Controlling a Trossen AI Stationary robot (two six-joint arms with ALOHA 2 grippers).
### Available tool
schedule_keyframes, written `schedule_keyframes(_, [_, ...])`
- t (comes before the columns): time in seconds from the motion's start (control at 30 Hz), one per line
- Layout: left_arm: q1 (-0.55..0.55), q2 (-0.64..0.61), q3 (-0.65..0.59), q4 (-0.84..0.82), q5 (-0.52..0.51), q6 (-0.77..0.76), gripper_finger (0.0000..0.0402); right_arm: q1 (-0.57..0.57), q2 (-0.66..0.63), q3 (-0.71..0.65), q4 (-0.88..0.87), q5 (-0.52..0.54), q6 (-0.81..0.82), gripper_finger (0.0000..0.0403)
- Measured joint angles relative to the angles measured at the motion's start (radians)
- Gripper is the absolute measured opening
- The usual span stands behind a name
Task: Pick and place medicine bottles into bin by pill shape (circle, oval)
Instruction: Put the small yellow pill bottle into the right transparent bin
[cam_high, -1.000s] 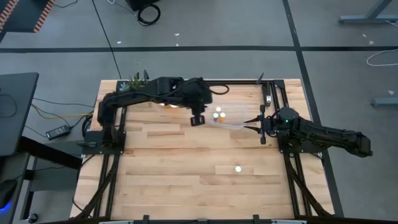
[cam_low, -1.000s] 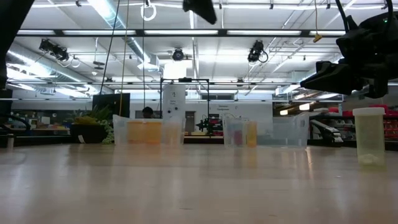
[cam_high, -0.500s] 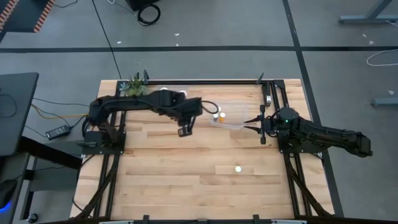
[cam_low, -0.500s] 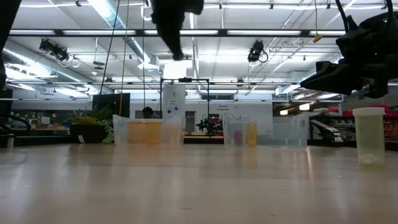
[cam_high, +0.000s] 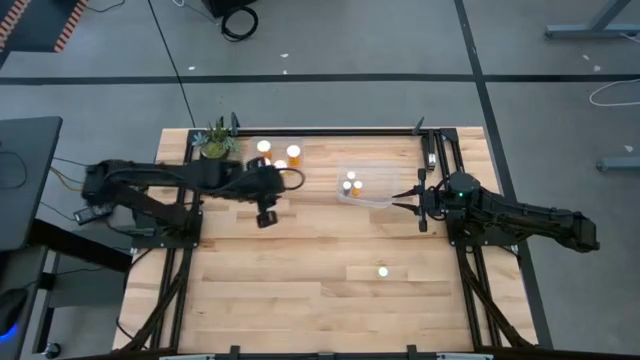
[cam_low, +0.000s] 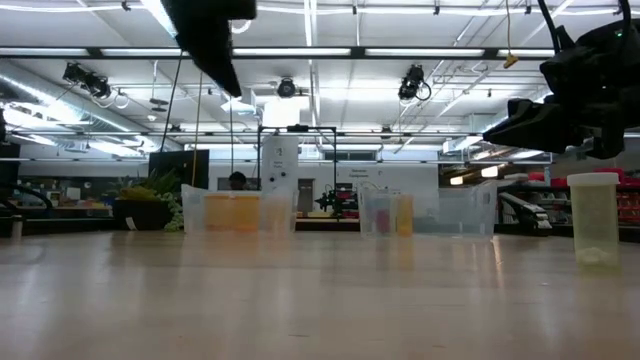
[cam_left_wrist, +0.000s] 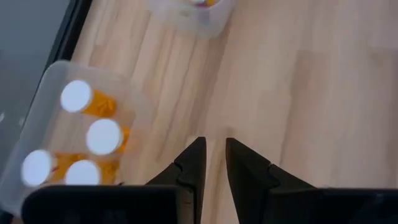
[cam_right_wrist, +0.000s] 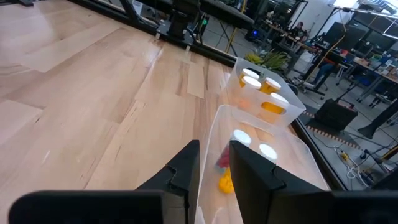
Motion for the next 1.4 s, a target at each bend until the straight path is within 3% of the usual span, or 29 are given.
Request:
schedule_keyframes(0.27, [-0.073, -0.321, -0.369, 0.288, 0.002, 0.03, 0.0068, 0.0, 0.001, 0.0, 0.001, 0.0, 0.0, 0.0093])
schedule_keyframes(0.47, [-0.12, -0.555, -0.57, 0.479, 0.024, 0.086, 0.0062, 0.0, 0.001, 0.0, 0.001, 0.0, 0.0, 0.0093])
schedule_keyframes(0.7, [-0.134, -0.79, -0.706, 0.597, 0.153, 0.149, 0.0047, 0.0, 0.001, 0.0, 0.0, 0.0, 0.0, 0.0093])
schedule_keyframes(0.97, [-0.134, -1.019, -0.821, 0.693, 0.201, 0.125, 0.0025, 0.0, 0.001, 0.0, 0.0, 0.0, 0.0, 0.0093])
schedule_keyframes(1.4, [-0.152, -1.21, -1.009, 0.855, 0.349, 0.083, 0.0013, 0.0, 0.001, 0.0, 0.0, 0.0, 0.0, 0.0093])
